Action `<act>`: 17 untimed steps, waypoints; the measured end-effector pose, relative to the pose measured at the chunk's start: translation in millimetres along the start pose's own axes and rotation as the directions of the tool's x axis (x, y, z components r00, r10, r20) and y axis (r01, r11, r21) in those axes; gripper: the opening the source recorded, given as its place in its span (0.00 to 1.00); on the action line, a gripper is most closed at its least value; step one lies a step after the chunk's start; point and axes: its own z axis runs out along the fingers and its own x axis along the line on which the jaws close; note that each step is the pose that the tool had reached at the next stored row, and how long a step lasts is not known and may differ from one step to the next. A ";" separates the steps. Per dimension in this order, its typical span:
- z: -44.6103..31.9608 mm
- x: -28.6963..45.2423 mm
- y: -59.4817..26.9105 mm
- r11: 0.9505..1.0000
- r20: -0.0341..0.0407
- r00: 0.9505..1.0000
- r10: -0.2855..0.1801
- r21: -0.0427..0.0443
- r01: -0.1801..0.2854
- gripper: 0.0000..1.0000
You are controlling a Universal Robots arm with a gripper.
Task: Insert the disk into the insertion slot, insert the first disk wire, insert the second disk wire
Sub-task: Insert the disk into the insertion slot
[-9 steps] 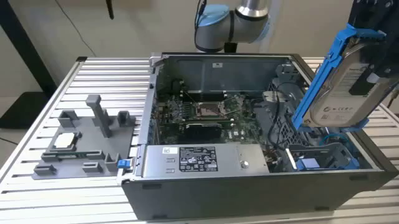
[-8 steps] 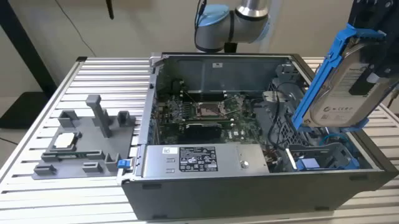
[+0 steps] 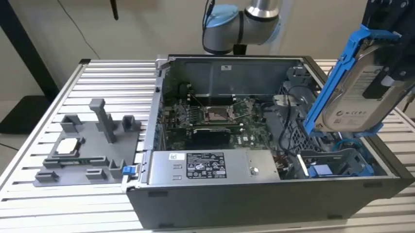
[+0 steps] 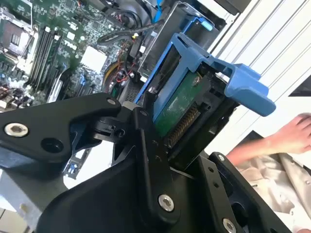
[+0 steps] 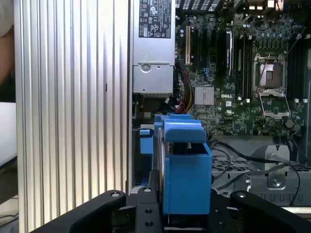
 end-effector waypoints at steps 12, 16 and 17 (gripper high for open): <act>11.8 3.3 -0.5 1.000 0.000 1.000 0.000 0.013 0.000 0.00; 18.5 6.2 -0.9 1.000 0.001 1.000 -0.001 0.020 0.001 0.00; 20.1 7.0 -1.0 1.000 0.001 1.000 -0.001 0.021 0.001 0.00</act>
